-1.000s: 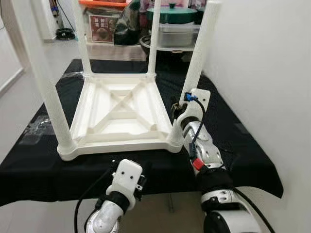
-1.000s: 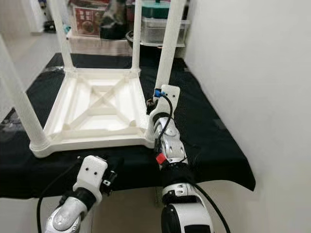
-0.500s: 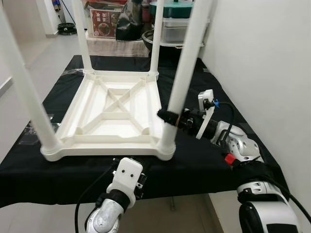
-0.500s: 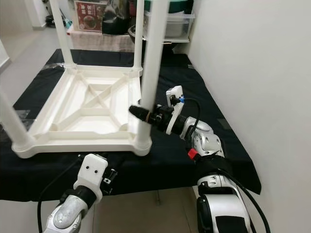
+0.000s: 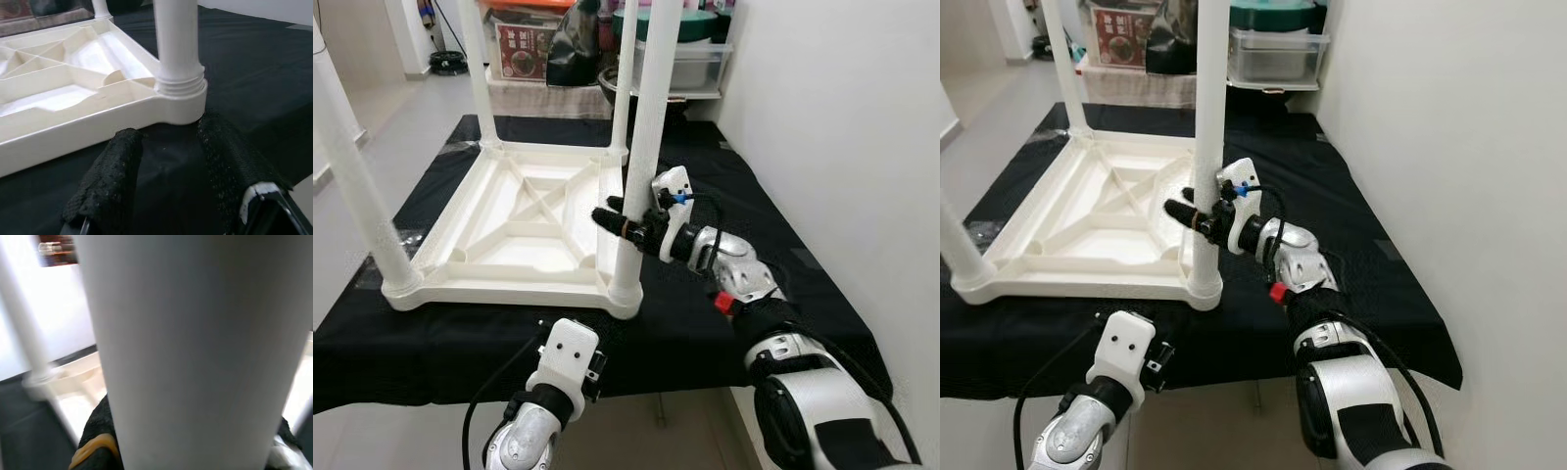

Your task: Building children table

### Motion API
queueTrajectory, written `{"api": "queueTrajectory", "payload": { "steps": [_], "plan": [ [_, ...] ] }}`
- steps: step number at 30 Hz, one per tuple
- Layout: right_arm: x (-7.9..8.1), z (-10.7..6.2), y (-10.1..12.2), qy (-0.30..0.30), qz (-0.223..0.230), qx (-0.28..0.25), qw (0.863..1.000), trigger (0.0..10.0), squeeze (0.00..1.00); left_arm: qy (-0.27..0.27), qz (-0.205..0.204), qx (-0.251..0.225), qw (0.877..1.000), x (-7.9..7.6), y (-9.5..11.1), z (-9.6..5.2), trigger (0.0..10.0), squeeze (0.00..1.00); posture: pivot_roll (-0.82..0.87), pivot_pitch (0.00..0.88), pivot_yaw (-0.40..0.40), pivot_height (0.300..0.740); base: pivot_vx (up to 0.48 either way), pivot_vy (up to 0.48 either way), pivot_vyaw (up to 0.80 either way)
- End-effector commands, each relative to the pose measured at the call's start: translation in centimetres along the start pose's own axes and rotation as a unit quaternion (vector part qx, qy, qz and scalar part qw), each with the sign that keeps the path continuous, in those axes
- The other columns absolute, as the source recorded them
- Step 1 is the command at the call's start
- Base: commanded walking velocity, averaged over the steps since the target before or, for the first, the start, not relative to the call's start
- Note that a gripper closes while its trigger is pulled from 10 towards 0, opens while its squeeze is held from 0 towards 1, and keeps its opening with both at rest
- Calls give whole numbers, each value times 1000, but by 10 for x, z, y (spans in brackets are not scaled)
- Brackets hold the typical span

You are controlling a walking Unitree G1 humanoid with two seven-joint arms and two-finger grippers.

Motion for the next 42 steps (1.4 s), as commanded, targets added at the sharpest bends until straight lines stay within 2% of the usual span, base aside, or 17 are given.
{"api": "queueTrajectory", "payload": {
  "steps": [1, 8, 12, 13, 14, 15, 16, 17, 18, 22, 23, 25, 29, 39, 40, 41, 42],
  "plan": [
    [-41, -20, -23, -202, 33, 40, 978, 0, 0, 0, -1, 5, 1000, -1, -2, -1, 10000, 0, 68, 40, -93, 740, 0, 0, 0],
    [-49, -47, -32, -403, 52, 14, 914, 0, 0, -3, 2, 7, 1000, -2, -3, 0, 10000, 0, 68, 33, -92, 740, 0, 0, 0],
    [-37, -46, -32, -416, 60, -4, 907, 0, 0, -2, 3, 7, 1000, -2, -4, 0, 10000, 0, 69, 32, -94, 740, 0, 0, 0],
    [-28, -39, -28, -399, 66, -24, 914, 1216, 0, -2, 3, 7, 1000, -2, -4, 0, 10000, 0, 72, 29, -96, 740, 0, 0, 0],
    [-22, -33, -26, -380, 68, -35, 922, 7725, 0, -2, 3, 8, 1000, -2, -4, 0, 10000, 0, 72, 29, -95, 740, 0, 0, 0],
    [-22, -33, -26, -380, 68, -35, 922, 7725, 0, -2, 3, 8, 1000, -2, -4, 0, 10000, 0, 72, 29, -95, 740, 0, 0, 0],
    [-14, -25, -22, -342, 64, -48, 936, 10000, 0, -1, 3, 8, 1000, -2, -4, 0, 10000, 0, 70, 27, -95, 740, 0, 0, 0],
    [-14, -25, -22, -342, 64, -48, 936, 10000, 0, -1, 3, 8, 1000, -2, -4, 0, 10000, 0, 70, 27, -95, 740, 0, 0, 0],
    [-9, -20, -19, -302, 63, -63, 949, 10000, 1000, -1, 2, 7, 1000, -2, -4, 0, 10000, 0, 69, 26, -96, 740, 0, 0, 0],
    [-10, -18, -16, -244, 69, -79, 964, 10000, 1000, -1, 2, 7, 1000, -2, -4, -1, 10000, 0, 70, 23, -96, 740, 0, 0, 0],
    [-8, -17, -17, -177, 100, -78, 976, 10000, 0, -1, 2, 8, 1000, -2, -4, -1, 10000, 0, 70, 21, -97, 740, 0, 0, 0],
    [9, -26, -19, -6, 133, -58, 989, 10000, 0, -1, 1, 8, 1000, -2, -5, -1, 10000, 0, 67, 18, -93, 740, 0, 0, 0],
    [14, -44, -19, 120, 124, -30, 985, 10000, 0, -2, 1, 8, 1000, -2, -5, -1, 10000, 0, 70, 21, -94, 740, 0, 0, 0],
    [29, -39, 0, 290, 79, -6, 954, 10000, 0, -1, 4, 7, 1000, -1, -3, -1, 10000, 0, 87, 31, -99, 740, 0, 0, 0],
    [31, -31, 3, 276, 83, -15, 957, 7608, 0, -1, 4, 7, 1000, -1, -3, -1, 10000, 0, 95, 34, -102, 740, 0, 0, 0],
    [32, -26, 5, 266, 87, -20, 960, 7608, 0, -1, 4, 7, 1000, -1, -3, -1, 10000, 0, 95, 34, -102, 740, 0, 0, 0],
    [27, -16, 2, 207, 76, -14, 975, 0, 0, 0, 4, 6, 1000, -1, -3, -1, 10000, 0, 95, 36, -102, 740, 0, 0, 0]
  ]
}}
Point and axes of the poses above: a point about 5 cm out from each wrist's last joint towards the gripper, its own z axis pointing out of the wrist towards the gripper, its own y axis along the axis of the wrist's last joint, x = y × z, the point moved 3 cm from there along z, pointing out of the wrist towards the gripper, and after that the axes turned 3 degrees about z, right-handed, at the moved point
